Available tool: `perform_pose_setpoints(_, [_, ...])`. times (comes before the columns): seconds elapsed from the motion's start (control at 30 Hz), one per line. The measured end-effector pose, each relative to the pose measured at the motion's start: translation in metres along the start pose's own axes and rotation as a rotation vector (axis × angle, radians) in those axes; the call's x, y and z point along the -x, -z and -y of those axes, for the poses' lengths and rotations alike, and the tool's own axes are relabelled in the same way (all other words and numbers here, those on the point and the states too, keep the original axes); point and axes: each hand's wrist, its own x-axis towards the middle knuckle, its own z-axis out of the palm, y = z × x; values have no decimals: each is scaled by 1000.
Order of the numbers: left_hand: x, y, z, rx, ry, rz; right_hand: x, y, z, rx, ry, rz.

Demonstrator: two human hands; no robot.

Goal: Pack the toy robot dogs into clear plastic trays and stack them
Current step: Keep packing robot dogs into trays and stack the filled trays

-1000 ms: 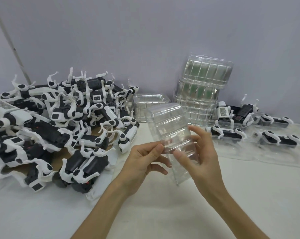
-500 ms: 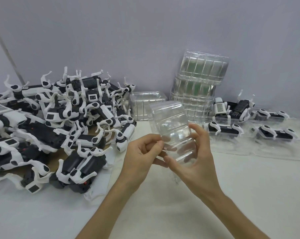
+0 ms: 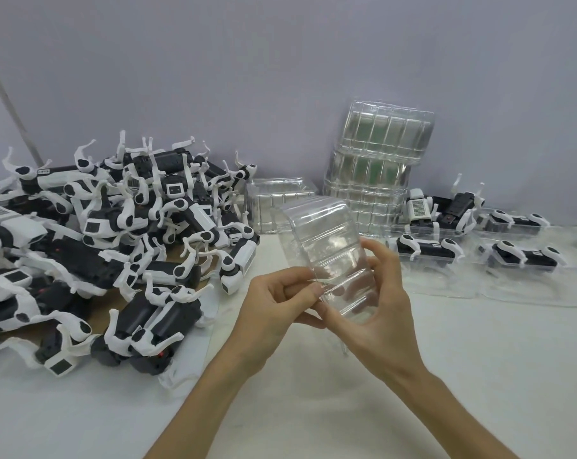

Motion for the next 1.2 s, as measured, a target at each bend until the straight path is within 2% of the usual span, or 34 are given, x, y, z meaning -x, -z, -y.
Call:
perform_pose_setpoints(0.17, [0,-5,4,-61,13,-21,2,-3,1,10,4,-13])
perform_pose_setpoints(0.27, [2,-9,4,-15,49,47,2,-3,1,-7,12,-26])
perform_pose_setpoints(0.43, [4,-18,8,80,122,69,3,-2,-2,-21,21,-11])
perform_pose_setpoints(0.9, [2,-30,10,51,75,-54,-12,15,-2,179,72,-53])
perform_pose_setpoints(1.2, [2,-35,11,49,38,-83,-12,12,1,211,88,-125])
